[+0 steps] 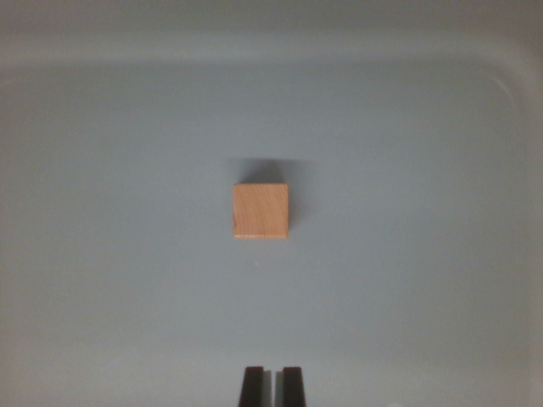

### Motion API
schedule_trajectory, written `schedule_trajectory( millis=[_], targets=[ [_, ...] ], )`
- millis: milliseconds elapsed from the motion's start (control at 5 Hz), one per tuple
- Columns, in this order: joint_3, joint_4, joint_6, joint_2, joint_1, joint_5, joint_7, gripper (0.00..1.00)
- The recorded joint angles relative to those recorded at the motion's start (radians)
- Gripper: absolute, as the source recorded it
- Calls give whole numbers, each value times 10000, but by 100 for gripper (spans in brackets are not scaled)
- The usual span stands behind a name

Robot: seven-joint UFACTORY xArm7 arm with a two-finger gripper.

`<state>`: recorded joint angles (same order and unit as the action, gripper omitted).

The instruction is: Push wooden cube

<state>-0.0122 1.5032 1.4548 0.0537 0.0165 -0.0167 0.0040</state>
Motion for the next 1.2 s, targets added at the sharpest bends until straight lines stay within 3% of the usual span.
schedule_trajectory(
  millis=[200, 400, 600, 800, 1000, 1200],
  targets=[
    [0, 0, 0, 0, 0, 0, 0, 0],
    [-4, -257, -342, 83, 4, -1, 9, 0],
    [-4, -257, -342, 83, 4, -1, 9, 0],
    [-7, -518, -690, 167, 8, -3, 19, 0],
    [-7, -518, -690, 167, 8, -3, 19, 0],
    [-12, -813, -1082, 262, 13, -4, 30, 0]
  ],
)
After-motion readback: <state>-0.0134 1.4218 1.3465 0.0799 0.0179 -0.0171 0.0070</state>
